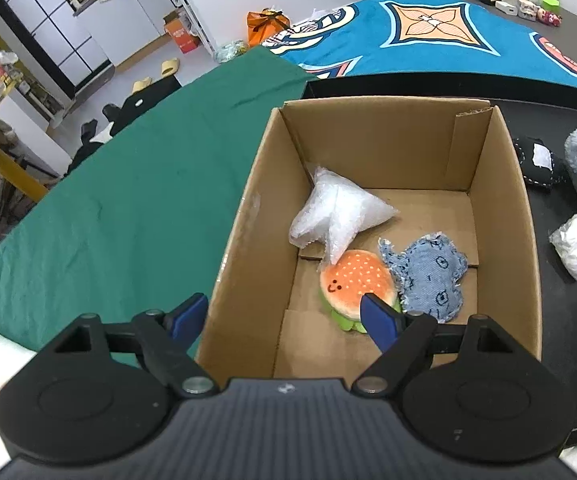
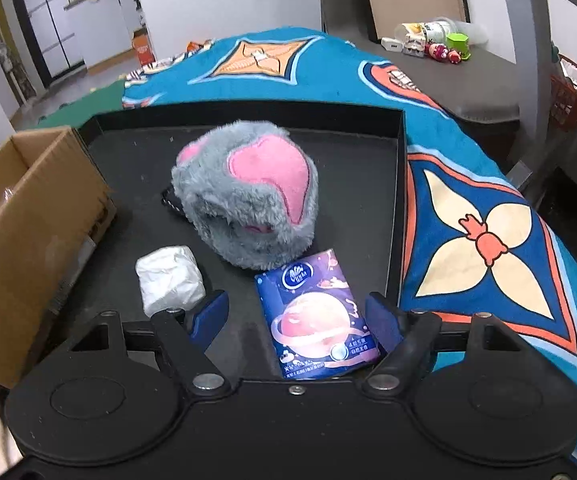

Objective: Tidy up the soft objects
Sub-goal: 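Move the right gripper to the blue tissue pack and grasp it, then carry the tissue pack over the box and open the right gripper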

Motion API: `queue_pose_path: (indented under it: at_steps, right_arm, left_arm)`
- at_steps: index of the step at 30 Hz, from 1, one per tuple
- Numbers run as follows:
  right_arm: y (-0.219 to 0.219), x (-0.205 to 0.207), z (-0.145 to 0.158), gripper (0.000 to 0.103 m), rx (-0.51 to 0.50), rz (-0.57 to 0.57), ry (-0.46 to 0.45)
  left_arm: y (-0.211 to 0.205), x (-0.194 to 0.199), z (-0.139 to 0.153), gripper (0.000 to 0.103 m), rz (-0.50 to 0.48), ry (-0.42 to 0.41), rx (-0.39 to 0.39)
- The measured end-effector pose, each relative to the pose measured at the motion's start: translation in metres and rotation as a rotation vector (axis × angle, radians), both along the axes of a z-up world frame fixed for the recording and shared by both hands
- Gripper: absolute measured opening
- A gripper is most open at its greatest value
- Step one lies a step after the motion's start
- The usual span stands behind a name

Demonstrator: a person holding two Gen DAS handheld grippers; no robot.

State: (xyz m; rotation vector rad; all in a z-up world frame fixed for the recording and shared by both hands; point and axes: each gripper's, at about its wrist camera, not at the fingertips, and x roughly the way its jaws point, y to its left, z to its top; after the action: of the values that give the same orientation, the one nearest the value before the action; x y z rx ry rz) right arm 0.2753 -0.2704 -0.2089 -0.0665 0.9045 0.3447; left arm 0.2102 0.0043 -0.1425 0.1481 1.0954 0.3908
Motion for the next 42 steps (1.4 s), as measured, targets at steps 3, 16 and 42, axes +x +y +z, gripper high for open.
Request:
queue_pose_path:
  at_steps: [3, 16, 42]
  right_arm:
    - [0.003, 0.001, -0.006, 0.073, -0.032, -0.001, 0.014]
    - [0.007, -0.005, -0.003, 0.050, -0.025, 0.030, 0.026]
    - [0.039, -0.033, 0.062, 0.050, -0.014, 0.099, -0.099]
  left_arm:
    - [-0.002, 0.001, -0.001, 0.082, -0.015, 0.010, 0.020]
    - [0.000, -0.002, -0.006, 0.082, -0.030, 0.009, 0.016]
    - [0.018, -0.018, 0.015, 0.082, -0.042, -0.036, -0.071]
